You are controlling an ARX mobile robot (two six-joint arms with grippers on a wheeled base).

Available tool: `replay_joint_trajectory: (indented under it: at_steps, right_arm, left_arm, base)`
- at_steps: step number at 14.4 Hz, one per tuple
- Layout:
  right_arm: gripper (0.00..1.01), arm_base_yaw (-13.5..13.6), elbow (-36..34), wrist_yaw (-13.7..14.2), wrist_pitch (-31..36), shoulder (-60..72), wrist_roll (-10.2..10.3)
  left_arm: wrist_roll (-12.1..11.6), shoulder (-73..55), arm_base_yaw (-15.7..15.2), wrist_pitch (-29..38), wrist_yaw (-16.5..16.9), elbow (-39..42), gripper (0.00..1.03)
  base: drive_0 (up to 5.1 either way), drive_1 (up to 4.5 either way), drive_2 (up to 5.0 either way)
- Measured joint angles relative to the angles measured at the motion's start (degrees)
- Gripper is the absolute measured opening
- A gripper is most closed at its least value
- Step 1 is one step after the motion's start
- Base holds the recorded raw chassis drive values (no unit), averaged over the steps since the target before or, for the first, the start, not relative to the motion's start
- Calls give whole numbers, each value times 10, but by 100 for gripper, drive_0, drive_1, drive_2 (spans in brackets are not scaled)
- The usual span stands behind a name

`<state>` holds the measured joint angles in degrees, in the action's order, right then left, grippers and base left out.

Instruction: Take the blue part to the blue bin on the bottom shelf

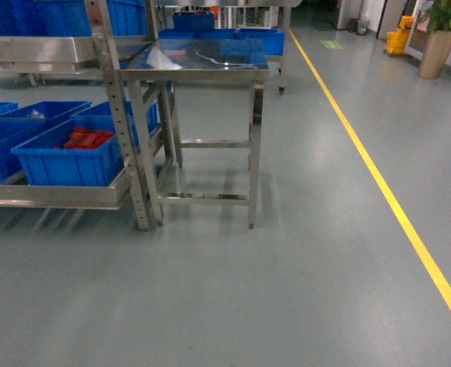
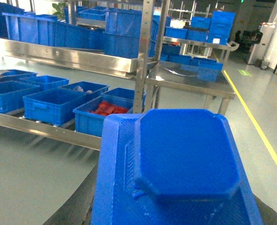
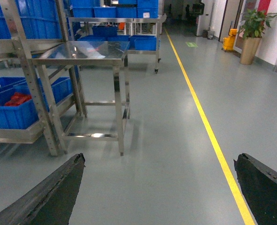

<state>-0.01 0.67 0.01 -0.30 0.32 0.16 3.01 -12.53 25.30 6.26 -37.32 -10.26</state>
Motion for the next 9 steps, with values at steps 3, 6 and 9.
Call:
replay_joint_trajectory:
  at_steps: [3, 6, 9]
  right_arm:
    - [98, 0, 0, 0, -2, 0, 0]
    - [98, 0, 0, 0, -1, 0, 0]
    - [98, 0, 0, 0, 2, 0, 0]
  left_arm:
    - [0, 0, 0, -1, 0, 0, 43]
    - [0, 1, 0, -2, 0, 0, 43]
    - [0, 1, 0, -2, 0, 0, 43]
  base:
    - [10, 425, -406]
    - [3, 418, -412]
    - [2, 418, -413]
